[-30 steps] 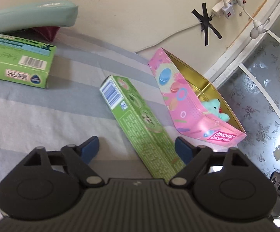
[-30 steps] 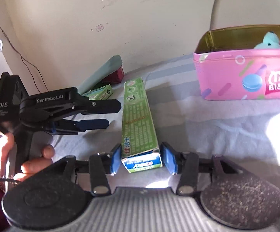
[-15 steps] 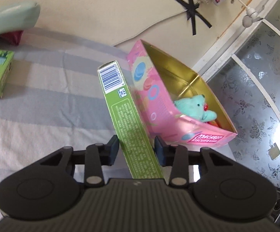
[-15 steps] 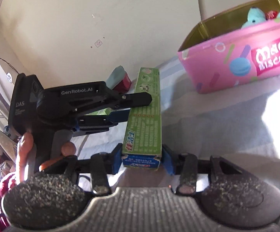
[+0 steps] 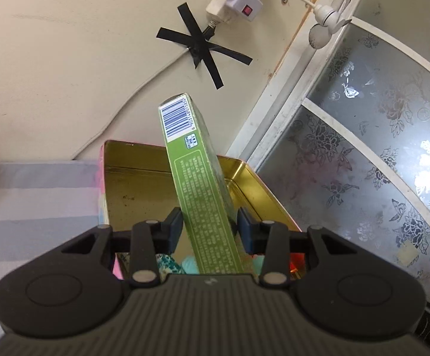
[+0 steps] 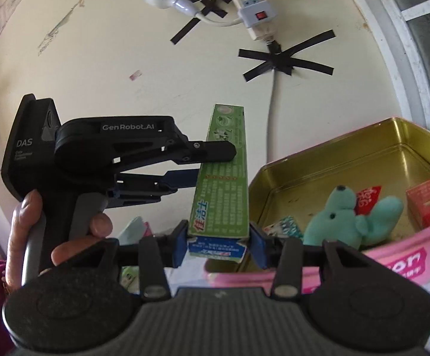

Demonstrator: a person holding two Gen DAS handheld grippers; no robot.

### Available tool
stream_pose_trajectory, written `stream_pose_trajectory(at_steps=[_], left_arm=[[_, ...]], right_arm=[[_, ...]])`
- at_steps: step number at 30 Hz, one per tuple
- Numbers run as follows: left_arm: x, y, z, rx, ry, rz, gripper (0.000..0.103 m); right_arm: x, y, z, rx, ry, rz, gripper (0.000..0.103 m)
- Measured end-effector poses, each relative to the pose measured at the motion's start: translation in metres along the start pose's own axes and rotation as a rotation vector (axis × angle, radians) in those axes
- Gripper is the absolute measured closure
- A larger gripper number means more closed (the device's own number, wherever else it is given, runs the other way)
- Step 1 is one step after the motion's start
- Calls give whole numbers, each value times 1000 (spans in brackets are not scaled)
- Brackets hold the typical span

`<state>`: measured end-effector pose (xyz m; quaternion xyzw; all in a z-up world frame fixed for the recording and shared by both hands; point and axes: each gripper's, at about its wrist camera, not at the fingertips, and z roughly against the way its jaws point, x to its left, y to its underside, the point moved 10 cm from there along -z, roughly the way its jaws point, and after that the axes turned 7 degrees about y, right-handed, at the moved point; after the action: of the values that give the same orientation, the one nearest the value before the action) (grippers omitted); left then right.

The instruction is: Organize objects

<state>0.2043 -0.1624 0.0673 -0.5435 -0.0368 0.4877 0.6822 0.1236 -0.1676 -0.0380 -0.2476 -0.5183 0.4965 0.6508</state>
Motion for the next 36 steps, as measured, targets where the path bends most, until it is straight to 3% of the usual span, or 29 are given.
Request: stream_pose_trajectory(at_steps=[8,10,12,14,27,36], left_arm=[[37,3,-61,83,-60,59,60],[42,3,-73,101,-83,59,59],[41,6,-78,110,-102,28,56],[37,11,-77,107,-110,-6,53],[21,41,13,26,-214,-152,49],[25,80,64,3,-334,-210,49]], right_arm=[[-51,-15,-38,43,115,-16,61],[-58,-20,-42,21,174,6,60],[-70,-29,-42,-40,287,64,56],[-79,-30,-40,-53,309,47,50],[-71,-27,8,-182,342,27,45],[-39,-3,46,-183,328,35,41]])
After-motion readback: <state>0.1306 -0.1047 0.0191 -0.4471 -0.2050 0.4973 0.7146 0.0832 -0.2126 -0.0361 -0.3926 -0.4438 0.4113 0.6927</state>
